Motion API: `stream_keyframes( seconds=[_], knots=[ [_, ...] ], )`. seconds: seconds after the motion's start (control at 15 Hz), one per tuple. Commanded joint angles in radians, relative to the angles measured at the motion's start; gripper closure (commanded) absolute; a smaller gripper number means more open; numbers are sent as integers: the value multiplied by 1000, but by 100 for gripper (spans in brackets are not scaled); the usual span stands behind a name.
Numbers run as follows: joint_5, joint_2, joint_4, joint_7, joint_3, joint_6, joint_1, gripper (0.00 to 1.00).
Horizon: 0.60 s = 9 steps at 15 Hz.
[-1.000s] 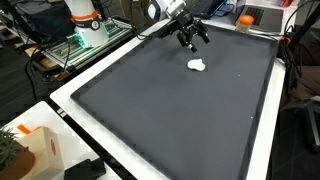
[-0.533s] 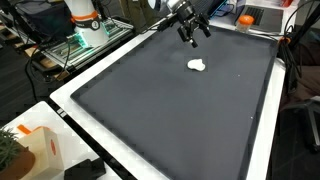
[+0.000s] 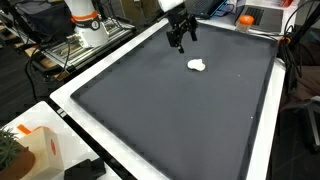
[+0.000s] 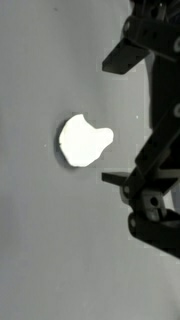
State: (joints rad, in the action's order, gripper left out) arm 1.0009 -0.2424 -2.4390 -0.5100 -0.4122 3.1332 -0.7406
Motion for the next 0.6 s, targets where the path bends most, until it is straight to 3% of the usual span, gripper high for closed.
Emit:
stream_keyframes(
  seconds=[0.0, 0.13, 0.27, 0.53],
  knots=[
    [-287, -31, 11, 197, -277, -243, -182, 0],
    [-464, -27, 58, 310, -423, -431, -291, 0],
    [-637, 15, 113, 407, -506, -603, -356, 0],
    [-931, 121, 293, 614, -596, -927, -469, 0]
  ],
)
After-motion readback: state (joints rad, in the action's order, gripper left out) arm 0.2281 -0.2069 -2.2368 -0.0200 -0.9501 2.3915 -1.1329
